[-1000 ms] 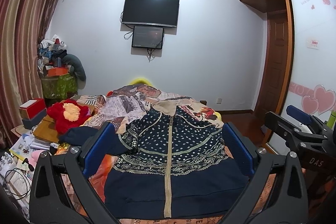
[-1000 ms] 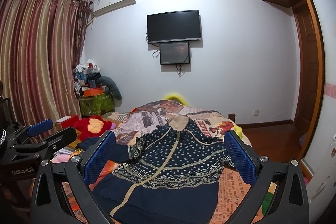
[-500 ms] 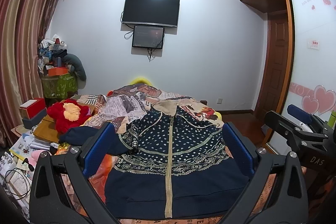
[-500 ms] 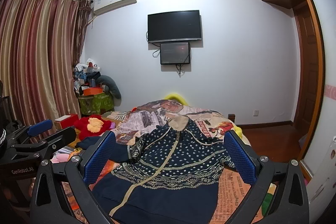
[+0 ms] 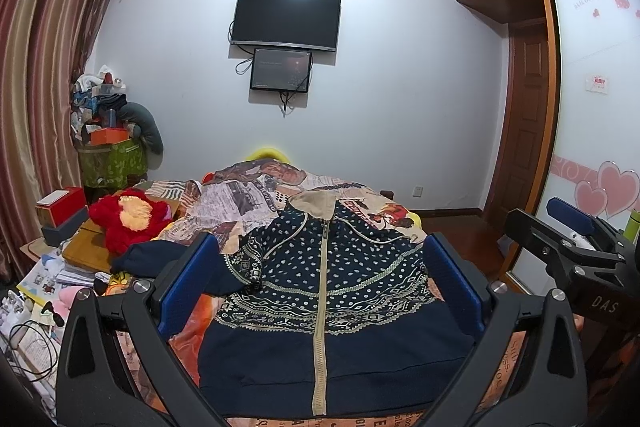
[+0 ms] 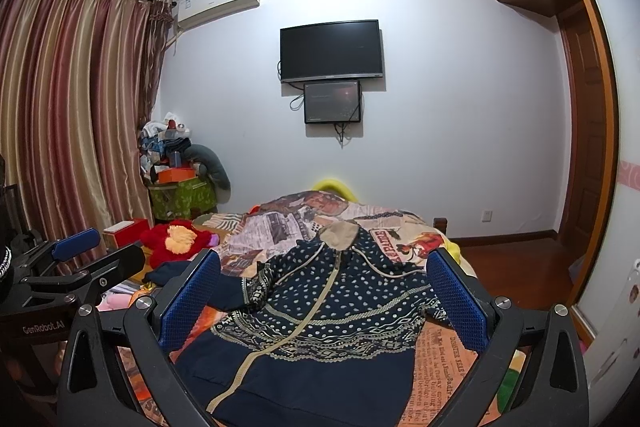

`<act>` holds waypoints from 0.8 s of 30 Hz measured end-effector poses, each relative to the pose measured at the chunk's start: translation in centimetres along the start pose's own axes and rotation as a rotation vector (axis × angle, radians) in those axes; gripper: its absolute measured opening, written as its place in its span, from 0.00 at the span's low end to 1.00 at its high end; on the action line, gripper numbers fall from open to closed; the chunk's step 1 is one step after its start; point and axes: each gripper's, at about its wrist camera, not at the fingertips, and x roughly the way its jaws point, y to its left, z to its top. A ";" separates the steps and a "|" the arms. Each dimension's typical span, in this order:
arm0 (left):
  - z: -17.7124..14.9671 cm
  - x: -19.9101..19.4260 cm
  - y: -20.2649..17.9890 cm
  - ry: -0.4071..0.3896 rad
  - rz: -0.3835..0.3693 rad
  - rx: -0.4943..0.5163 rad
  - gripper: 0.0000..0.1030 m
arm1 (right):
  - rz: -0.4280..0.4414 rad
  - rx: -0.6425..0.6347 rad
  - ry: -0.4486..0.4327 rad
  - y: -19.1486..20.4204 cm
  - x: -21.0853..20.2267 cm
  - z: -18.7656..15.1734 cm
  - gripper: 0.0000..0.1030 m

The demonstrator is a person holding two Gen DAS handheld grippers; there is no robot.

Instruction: Fold large clothes

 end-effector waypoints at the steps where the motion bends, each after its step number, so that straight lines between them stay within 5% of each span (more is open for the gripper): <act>1: 0.0 0.0 -0.1 0.001 0.000 0.001 1.00 | 0.001 0.000 0.000 0.0 0.0 0.0 1.00; 17: 0.2 0.6 0.0 -0.002 -0.005 -0.001 1.00 | -0.002 -0.002 0.005 -0.1 0.3 -0.2 1.00; 24: 0.5 3.5 2.0 0.041 0.045 0.028 1.00 | 0.001 0.009 0.038 -0.9 3.6 -0.4 1.00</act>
